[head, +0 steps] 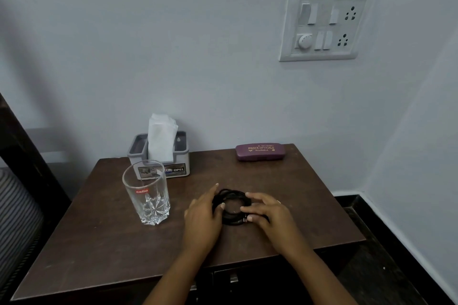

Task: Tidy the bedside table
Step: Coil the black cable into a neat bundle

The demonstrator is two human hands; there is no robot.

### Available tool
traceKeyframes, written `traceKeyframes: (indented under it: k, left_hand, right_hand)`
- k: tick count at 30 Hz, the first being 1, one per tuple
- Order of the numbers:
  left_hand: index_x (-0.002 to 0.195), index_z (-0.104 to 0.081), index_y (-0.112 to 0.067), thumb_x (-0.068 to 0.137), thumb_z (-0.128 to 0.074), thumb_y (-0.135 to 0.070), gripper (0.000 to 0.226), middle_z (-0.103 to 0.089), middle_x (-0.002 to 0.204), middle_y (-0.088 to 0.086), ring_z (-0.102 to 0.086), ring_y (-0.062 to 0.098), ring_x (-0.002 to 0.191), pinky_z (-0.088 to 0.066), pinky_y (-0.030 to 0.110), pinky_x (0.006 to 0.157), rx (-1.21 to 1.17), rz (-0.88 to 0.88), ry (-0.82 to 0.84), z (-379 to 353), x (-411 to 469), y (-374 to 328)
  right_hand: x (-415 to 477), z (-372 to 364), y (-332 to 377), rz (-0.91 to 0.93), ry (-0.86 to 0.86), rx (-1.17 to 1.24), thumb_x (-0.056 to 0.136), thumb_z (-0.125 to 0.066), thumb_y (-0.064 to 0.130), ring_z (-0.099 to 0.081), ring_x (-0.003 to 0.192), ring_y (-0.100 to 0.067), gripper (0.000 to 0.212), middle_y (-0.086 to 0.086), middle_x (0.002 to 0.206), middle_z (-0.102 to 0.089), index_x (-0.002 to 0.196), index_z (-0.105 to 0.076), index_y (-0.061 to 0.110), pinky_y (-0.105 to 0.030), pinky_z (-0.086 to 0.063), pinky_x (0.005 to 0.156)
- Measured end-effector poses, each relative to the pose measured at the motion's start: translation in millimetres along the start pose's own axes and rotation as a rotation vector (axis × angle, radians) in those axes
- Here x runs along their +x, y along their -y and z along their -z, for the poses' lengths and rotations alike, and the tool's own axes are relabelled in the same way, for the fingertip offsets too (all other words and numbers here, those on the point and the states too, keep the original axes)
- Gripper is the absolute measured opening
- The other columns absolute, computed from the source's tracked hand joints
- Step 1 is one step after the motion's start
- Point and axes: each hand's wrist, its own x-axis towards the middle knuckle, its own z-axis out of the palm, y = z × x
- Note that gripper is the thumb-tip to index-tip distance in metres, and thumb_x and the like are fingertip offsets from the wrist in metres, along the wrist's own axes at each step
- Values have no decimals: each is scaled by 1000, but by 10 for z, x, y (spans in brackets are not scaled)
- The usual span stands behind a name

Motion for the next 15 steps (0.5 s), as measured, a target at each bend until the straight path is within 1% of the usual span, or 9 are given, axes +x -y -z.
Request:
traceKeyframes:
  k: [1, 3, 5, 6, 9, 11, 13, 15]
  left_hand:
    - [136, -43, -30, 86, -58, -23, 53, -63, 123, -4, -54, 21, 111, -41, 36, 97, -44, -3, -31, -6, -9, 15]
    - [131, -50, -28, 84, -62, -22, 49, -68, 113, -5, -58, 20, 105, -44, 33, 92, -81, -12, -73, -8, -12, 24]
    - [124, -57, -28, 83, -63, -21, 42, -69, 113, -7, -59, 19, 104, -45, 31, 92, -92, -22, -91, -10, -7, 22]
    - [121, -60, -28, 83, -63, -21, 39, -69, 114, -8, -60, 19, 105, -45, 32, 93, -99, -31, -93, -18, 0, 27]
    - [122, -60, -28, 85, -61, -22, 37, -65, 113, -4, -56, 21, 105, -43, 33, 89, -11, -42, -82, -72, 10, 47]
    - [123, -59, -27, 87, -58, -23, 37, -58, 117, -2, -50, 20, 110, -38, 32, 88, 49, -28, -98, -94, 11, 43]
    - [125, -57, -26, 88, -56, -22, 37, -55, 127, -5, -48, 17, 117, -35, 32, 92, 58, -27, -97, -94, 8, 36]
    - [130, -52, -27, 90, -53, -21, 40, -52, 133, -8, -47, 13, 122, -34, 31, 96, 54, -49, -70, -85, -1, 43]
  right_hand:
    - [3, -3, 9, 2, 0, -18, 80, -69, 7, -49, 107, 12, 26, 24, 117, -54, 100, -74, 21, 3, -29, 92]
    - [10, -9, 21, 0, -8, -42, 79, -70, 9, -49, 108, 10, 24, 21, 116, -57, 99, -75, 22, 4, -27, 92]
    - [10, -23, 34, -5, -26, -44, 79, -71, 13, -47, 104, 15, 22, 22, 112, -57, 98, -75, 23, 4, -27, 90]
    - [13, -37, 39, -7, -40, -42, 78, -72, 15, -48, 101, 16, 22, 22, 109, -56, 97, -75, 23, 4, -28, 89]
    - [30, -86, 58, -11, -75, -33, 75, -74, 18, -48, 99, 17, 20, 23, 102, -52, 94, -76, 24, 0, -32, 88]
    - [30, -121, 74, -11, -84, -36, 75, -74, 18, -50, 97, 14, 20, 25, 101, -49, 94, -76, 23, -7, -36, 91]
    - [11, -153, 75, -3, -96, -52, 77, -72, 19, -49, 98, 11, 19, 24, 103, -49, 95, -75, 22, -16, -40, 94]
    - [-21, -174, 69, 17, -100, -77, 79, -66, 25, -52, 102, 3, 22, 20, 108, -52, 99, -74, 24, -16, -40, 94]
